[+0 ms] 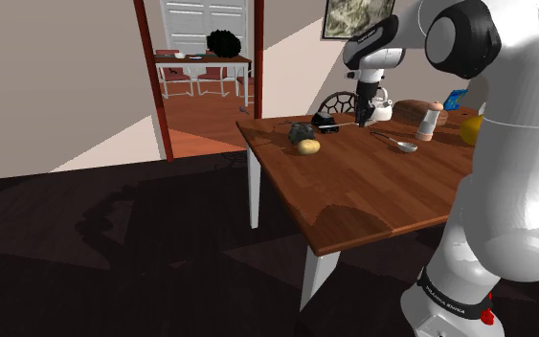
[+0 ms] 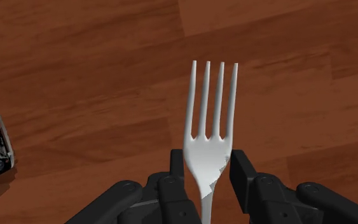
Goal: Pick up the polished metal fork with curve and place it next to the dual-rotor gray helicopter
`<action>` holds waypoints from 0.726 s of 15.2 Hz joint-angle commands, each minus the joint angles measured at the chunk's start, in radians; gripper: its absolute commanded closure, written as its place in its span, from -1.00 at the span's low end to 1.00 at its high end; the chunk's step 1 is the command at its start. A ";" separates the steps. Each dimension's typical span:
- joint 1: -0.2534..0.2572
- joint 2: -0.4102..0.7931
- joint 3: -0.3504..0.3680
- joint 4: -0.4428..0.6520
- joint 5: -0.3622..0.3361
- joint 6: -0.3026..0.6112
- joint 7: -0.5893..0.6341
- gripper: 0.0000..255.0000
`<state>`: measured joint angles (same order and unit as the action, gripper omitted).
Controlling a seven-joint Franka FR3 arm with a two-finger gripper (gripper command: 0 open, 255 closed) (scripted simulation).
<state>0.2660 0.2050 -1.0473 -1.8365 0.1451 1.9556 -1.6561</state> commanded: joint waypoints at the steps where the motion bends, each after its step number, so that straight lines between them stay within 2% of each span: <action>1: -0.002 0.009 0.004 -0.022 0.009 0.027 -0.004 1.00; 11: -0.033 0.072 0.036 -0.104 0.077 0.144 -0.046 1.00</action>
<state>0.2338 0.2740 -1.0138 -1.9315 0.2177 2.0878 -1.6998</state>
